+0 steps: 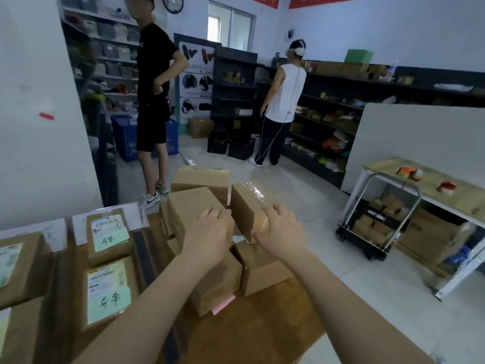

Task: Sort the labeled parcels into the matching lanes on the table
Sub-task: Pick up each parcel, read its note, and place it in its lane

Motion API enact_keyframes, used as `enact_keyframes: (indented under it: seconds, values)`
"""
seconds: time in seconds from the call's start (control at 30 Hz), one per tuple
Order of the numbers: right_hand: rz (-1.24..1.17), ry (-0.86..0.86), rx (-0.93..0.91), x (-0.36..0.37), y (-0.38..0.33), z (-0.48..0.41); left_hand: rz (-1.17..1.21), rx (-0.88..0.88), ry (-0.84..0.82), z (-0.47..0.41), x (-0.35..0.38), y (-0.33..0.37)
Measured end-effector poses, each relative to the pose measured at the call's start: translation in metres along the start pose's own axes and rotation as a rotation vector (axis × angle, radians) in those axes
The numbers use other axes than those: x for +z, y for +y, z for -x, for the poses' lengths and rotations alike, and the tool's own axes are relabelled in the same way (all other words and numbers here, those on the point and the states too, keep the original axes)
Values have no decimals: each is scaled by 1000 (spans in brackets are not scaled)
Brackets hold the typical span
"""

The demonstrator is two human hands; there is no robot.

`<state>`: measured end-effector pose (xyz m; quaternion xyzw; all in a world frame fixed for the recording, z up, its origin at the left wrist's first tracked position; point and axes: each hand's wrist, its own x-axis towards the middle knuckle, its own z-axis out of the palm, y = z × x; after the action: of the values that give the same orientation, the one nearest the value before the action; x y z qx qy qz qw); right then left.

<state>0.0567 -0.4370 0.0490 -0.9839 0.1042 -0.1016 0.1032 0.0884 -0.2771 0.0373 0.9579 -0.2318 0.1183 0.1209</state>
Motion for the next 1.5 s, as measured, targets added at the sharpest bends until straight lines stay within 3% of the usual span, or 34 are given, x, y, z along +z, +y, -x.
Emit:
enact_keyframes:
  seconds: [0.27,0.57,0.7,0.83,0.97,1.03,1.17,1.33,1.5]
  values:
    - [43,-52,43,30,21,-64,-45,-20,-104,-60,46,5]
    - [-77,-99,89,61,45,-106,-43,-121,-122,-76,68,10]
    - [-356,-49,164,60,64,-118,-58,-190,-136,-80,70,16]
    - [-785,-59,333,49,88,-127,-27,-230,-113,-89,68,27]
    - [-1341,-127,644,50,105,-133,160,-331,-26,-95,65,41]
    - [-1505,-198,727,46,110,-131,295,-401,26,-96,59,50]
    - [-1702,-377,715,40,116,-131,556,-480,31,-99,52,63]
    - [-1765,-513,617,36,106,-129,874,-556,77,-101,42,69]
    - [-1816,-494,553,38,94,-128,1021,-609,209,-98,32,67]
